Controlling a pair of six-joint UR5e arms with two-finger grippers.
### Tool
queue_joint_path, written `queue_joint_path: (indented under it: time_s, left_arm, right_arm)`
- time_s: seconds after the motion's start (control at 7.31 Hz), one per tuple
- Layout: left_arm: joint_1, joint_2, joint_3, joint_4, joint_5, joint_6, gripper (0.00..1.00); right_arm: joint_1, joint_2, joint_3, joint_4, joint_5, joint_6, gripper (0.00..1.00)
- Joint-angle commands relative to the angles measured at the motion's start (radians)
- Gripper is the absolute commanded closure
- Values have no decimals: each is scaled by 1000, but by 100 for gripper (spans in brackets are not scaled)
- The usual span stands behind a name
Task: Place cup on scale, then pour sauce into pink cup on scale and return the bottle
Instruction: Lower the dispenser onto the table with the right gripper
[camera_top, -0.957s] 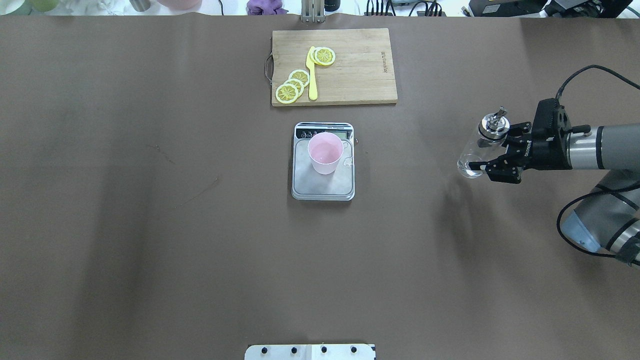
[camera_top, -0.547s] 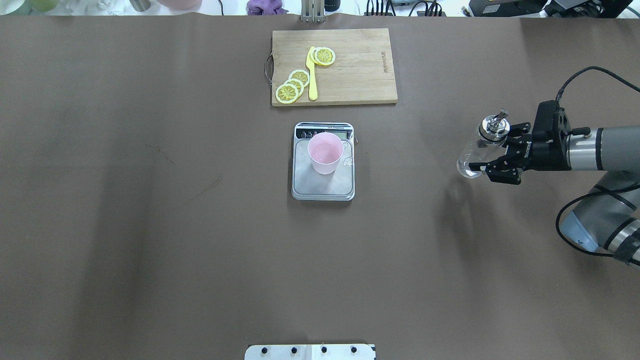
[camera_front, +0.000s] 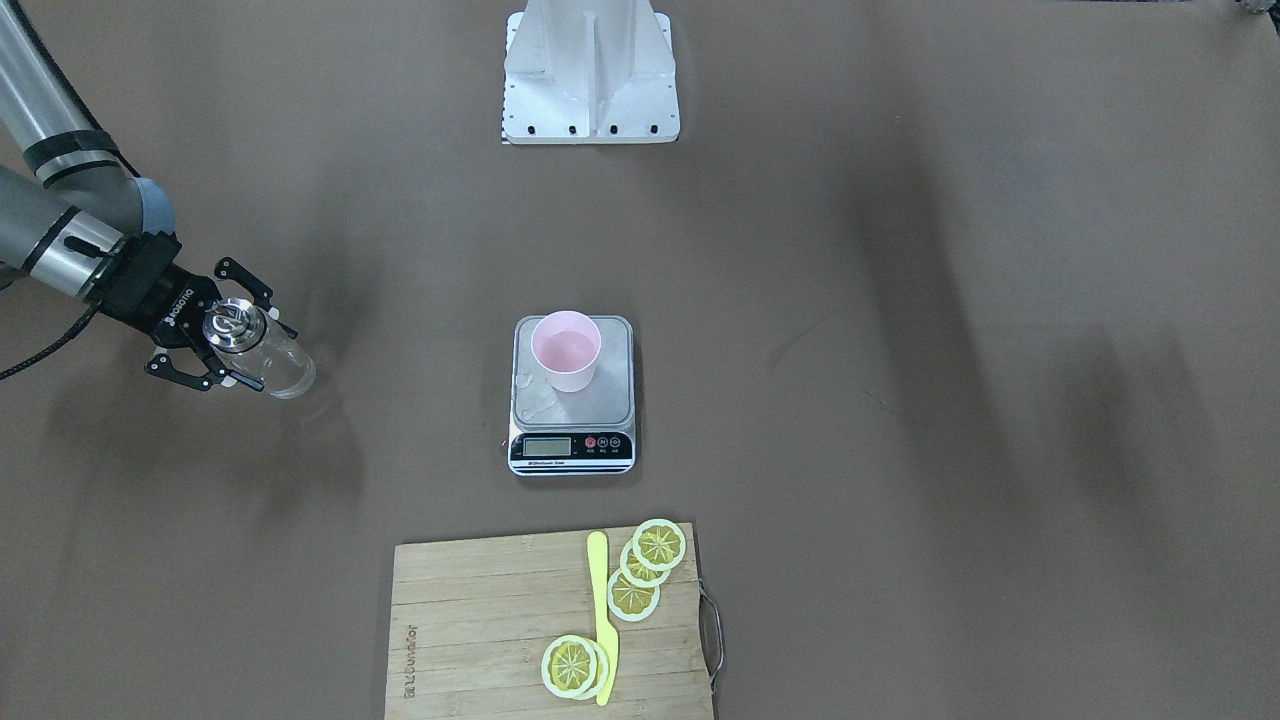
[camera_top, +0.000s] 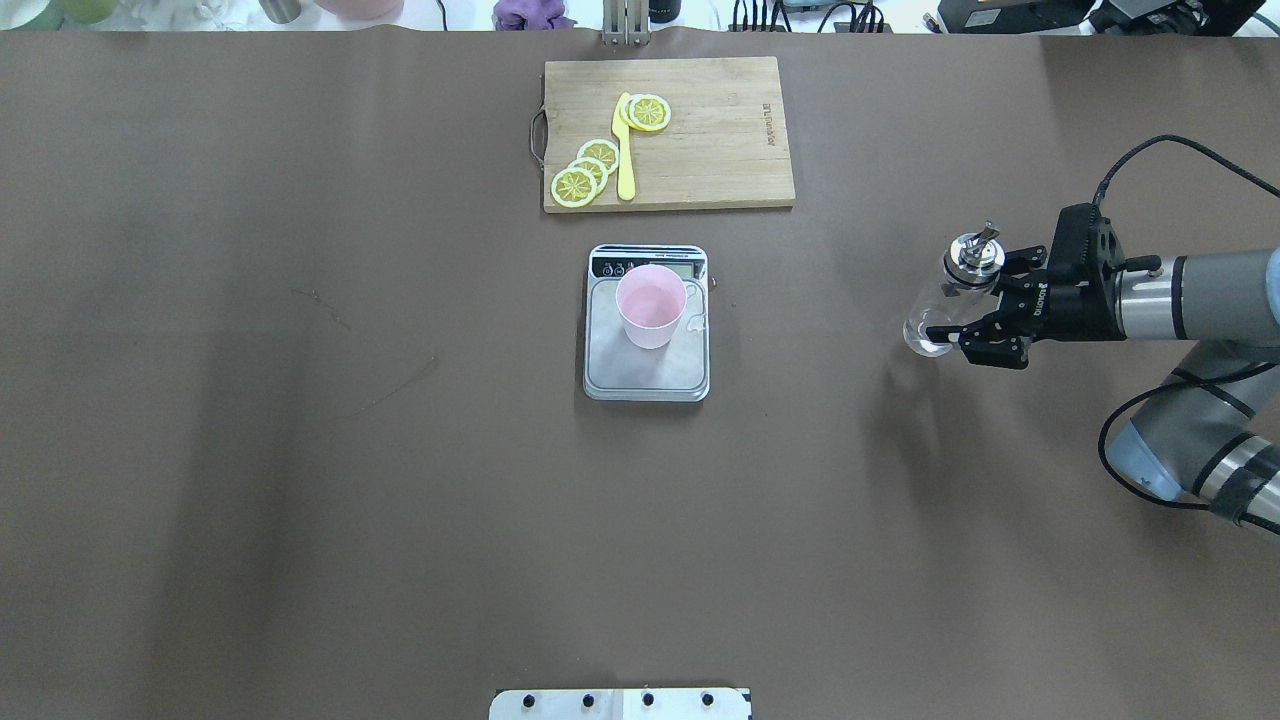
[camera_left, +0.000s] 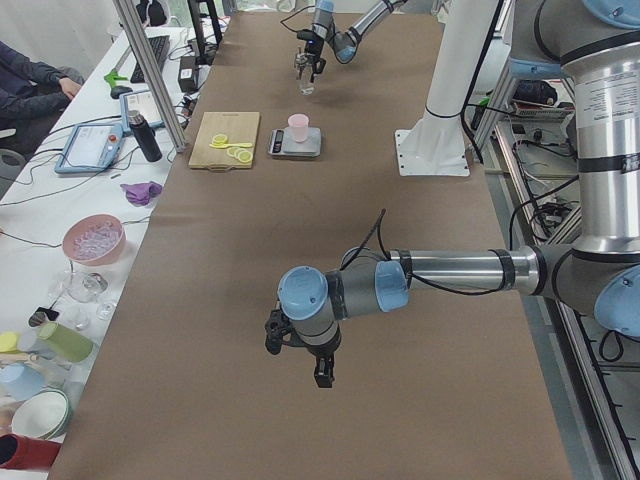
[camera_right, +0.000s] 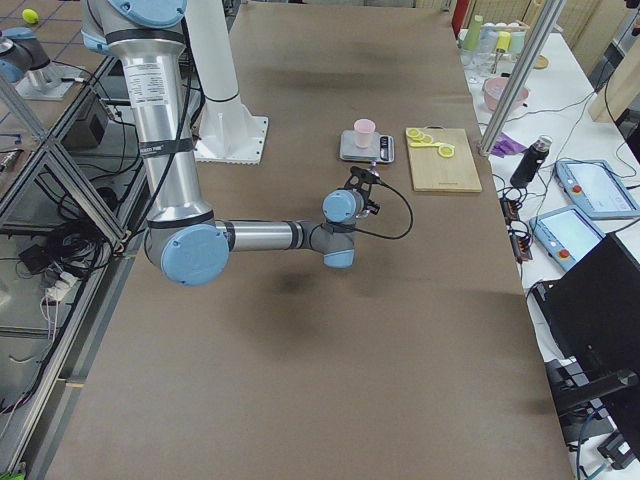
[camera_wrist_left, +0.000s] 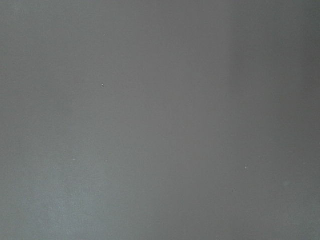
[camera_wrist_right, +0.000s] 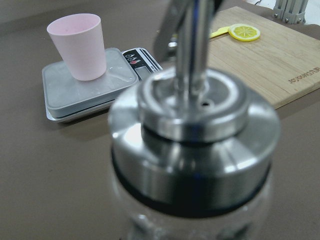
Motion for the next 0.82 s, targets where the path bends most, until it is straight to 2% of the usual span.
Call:
queue_joint_path:
  time_s: [0.0,0.68]
  left_arm:
    - [1,0,2,0,0,0,1]
    - [1,-2,1,0,0,-2,1]
  right_arm:
    - [-18,7,-18,2,-20,-13,100]
    - [-23,7,-37,1,-29,-22,100]
